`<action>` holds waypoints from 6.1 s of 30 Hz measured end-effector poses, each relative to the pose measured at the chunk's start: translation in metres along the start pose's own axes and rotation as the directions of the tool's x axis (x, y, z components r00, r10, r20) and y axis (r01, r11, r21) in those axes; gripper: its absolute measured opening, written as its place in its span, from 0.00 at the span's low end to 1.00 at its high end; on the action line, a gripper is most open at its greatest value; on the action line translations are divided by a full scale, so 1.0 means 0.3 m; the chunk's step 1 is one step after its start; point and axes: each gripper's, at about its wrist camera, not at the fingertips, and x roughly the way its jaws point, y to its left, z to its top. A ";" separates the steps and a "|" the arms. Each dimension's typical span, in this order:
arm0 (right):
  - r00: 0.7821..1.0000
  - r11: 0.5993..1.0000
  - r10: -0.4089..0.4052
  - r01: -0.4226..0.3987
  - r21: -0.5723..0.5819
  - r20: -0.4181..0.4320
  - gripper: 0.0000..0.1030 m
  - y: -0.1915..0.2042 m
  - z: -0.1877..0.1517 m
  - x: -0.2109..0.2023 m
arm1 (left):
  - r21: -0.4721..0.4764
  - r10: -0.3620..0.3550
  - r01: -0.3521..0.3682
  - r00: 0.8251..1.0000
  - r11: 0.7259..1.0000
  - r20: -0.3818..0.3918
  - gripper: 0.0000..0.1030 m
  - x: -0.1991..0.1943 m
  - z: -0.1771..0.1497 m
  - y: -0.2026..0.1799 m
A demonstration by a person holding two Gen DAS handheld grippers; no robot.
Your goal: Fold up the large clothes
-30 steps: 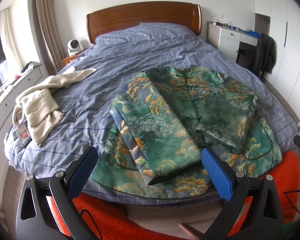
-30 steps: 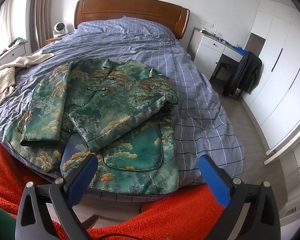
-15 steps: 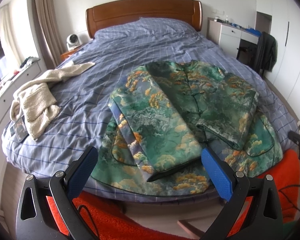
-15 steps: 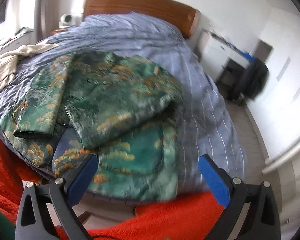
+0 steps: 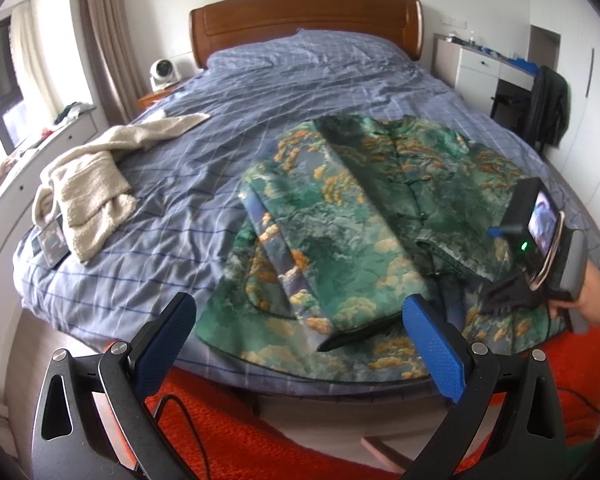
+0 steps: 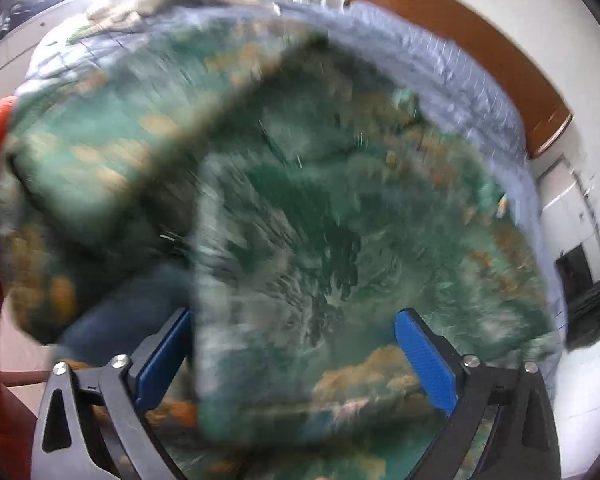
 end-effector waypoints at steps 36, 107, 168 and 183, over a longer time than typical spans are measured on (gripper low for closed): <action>0.894 0.211 -0.344 0.373 0.904 -0.288 0.57 -0.853 -0.990 -0.501 | 0.716 -0.203 0.303 0.953 0.629 -0.224 1.00 0.358 -0.102 -0.332; 0.968 0.675 0.251 -0.170 0.718 -0.007 0.14 -0.468 -0.622 -0.252 | -0.125 -0.472 0.461 0.798 0.879 -0.374 0.22 0.595 -0.106 0.189; 0.840 0.600 -0.393 -0.075 0.797 0.375 0.10 -0.793 -0.197 -0.484 | -0.160 -0.260 0.251 0.965 0.955 -0.042 0.99 0.482 0.108 -0.023; 0.973 0.836 0.038 -0.157 0.526 0.230 0.48 -0.092 0.068 0.047 | -0.154 -0.390 0.375 0.917 0.914 -0.083 0.99 0.566 0.183 -0.097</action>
